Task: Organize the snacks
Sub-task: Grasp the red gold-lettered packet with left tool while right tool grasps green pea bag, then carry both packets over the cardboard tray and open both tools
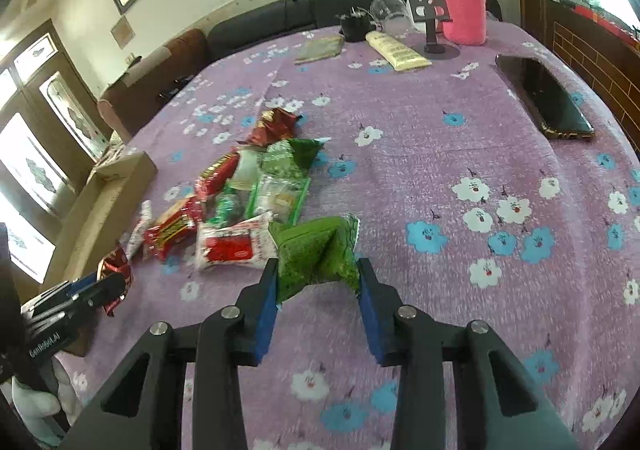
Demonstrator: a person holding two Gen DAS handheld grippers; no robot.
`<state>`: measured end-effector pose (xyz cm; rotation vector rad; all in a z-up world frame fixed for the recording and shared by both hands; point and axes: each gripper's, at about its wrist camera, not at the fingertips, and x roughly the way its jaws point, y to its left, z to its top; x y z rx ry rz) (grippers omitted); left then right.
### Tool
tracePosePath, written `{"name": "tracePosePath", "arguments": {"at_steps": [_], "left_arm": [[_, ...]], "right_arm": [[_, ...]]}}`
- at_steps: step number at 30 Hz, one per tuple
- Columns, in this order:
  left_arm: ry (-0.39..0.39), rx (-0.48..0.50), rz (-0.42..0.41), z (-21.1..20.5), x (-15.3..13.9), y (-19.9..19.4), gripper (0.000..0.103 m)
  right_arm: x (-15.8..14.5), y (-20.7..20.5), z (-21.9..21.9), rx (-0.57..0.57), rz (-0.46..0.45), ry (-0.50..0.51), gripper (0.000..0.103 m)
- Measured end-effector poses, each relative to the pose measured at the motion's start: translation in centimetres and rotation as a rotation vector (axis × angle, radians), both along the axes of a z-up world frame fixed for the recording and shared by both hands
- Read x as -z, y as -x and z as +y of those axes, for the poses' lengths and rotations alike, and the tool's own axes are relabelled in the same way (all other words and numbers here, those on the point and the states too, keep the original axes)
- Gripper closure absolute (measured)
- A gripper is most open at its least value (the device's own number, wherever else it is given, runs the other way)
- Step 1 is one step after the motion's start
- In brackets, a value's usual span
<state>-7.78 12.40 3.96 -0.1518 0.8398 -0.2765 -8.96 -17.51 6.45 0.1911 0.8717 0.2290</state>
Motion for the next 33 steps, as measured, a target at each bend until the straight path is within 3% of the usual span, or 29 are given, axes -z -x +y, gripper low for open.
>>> {"name": "tracePosePath", "arguments": {"at_steps": [8, 15, 22, 28, 33], "left_arm": [[0.048, -0.082, -0.058, 4.1, -2.4, 2.2, 0.070], [0.038, -0.278, -0.054, 11.9, -1.7, 3.9, 0.070], [0.021, -0.432, -0.020, 18.4, 0.0, 5.1, 0.070], [0.034, -0.481, -0.004, 21.0, 0.9, 5.4, 0.070], [0.037, -0.496, -0.010, 22.0, 0.9, 5.9, 0.069]], "right_arm": [[-3.1, 2.4, 2.8, -0.076, -0.059, 0.010, 0.068], [-4.9, 3.6, 11.7, -0.285, -0.077, 0.012, 0.068], [-4.5, 3.8, 22.4, -0.492, -0.036, 0.005, 0.067], [-2.6, 3.7, 29.6, -0.597, 0.006, 0.044, 0.067], [-0.4, 3.4, 32.9, -0.633, 0.048, 0.069, 0.067]]}}
